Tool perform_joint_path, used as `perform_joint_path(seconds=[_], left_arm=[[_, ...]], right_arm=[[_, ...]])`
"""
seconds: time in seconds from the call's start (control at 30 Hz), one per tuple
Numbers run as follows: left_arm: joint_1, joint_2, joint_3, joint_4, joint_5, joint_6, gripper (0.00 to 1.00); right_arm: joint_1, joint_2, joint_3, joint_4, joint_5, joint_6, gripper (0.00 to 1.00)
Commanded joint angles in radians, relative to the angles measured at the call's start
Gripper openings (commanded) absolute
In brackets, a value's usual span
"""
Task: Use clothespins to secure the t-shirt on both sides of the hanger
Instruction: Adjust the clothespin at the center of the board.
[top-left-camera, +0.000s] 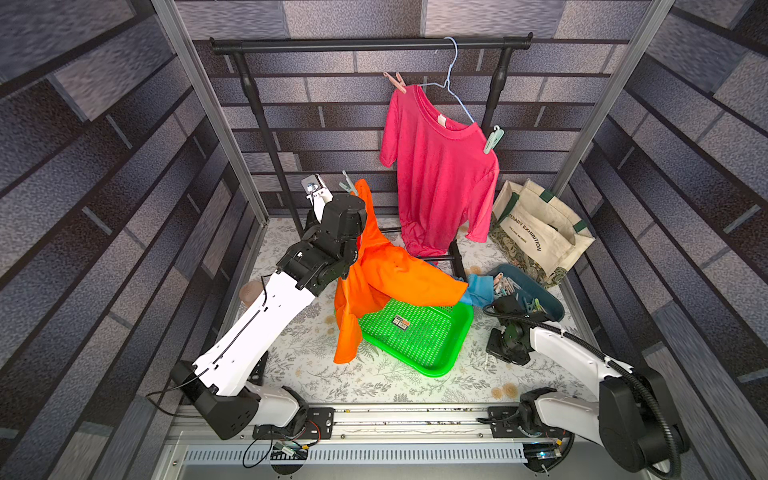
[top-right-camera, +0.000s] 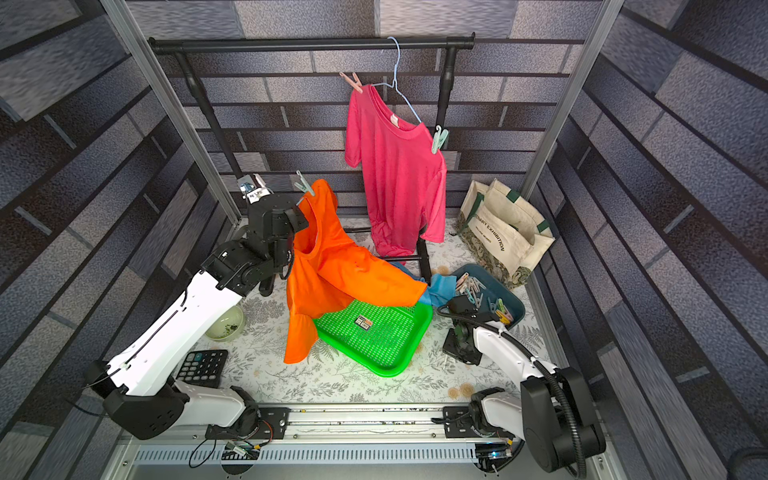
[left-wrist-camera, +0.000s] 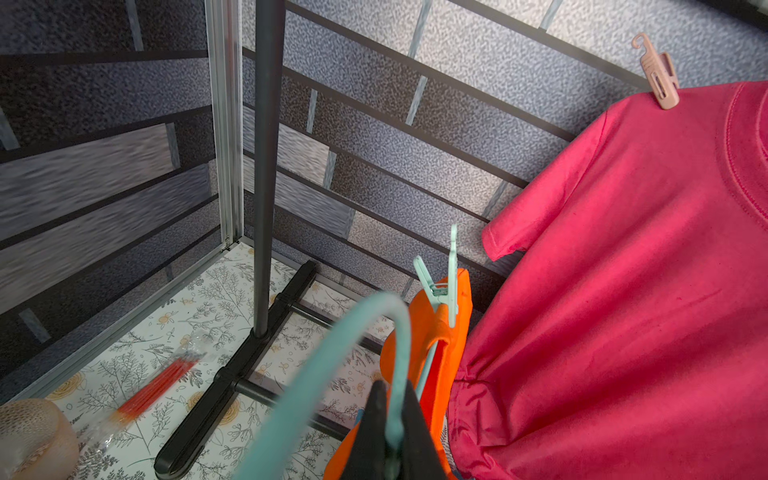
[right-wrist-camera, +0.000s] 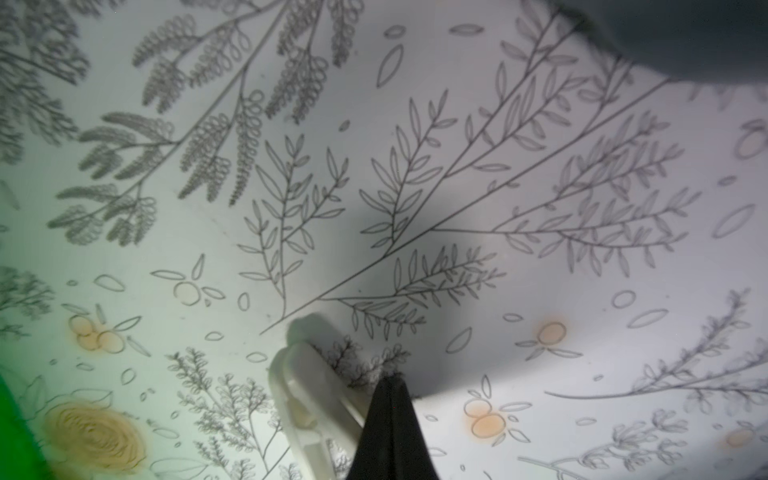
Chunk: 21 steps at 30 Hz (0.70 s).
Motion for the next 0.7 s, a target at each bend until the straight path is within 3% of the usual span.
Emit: perform_joint_path(seconds=[0.0,0.27,0.37,0.5,0.67], left_arm=[[0.009,-0.033,-0.008,0.007,0.003,-0.021,0.05],[0.009,-0.011,0.011,-0.002,0.017,-0.032,0.05],[0.009,-0.007,0.025,-0.017,0.017,-0.033,0.04],[0.009,-0.018,0.014,-0.016,0.009,-0.033,0.05],[0.009,-0.024,0.006,-0.011,0.009,-0.031,0.05]], right_arm=[[0.031,-0.028,-0.041,0.027,-0.127,0.059,0.00],[0.148,-0.053,-0.001,0.137,-0.265,0.146,0.00],[0.146,-0.088,0.057,0.086,-0.193,0.115,0.00],[0.140,-0.091,0.147,-0.033,-0.008,0.004,0.24],[0.125,0.026,0.192,-0.016,0.018,-0.091,0.48]])
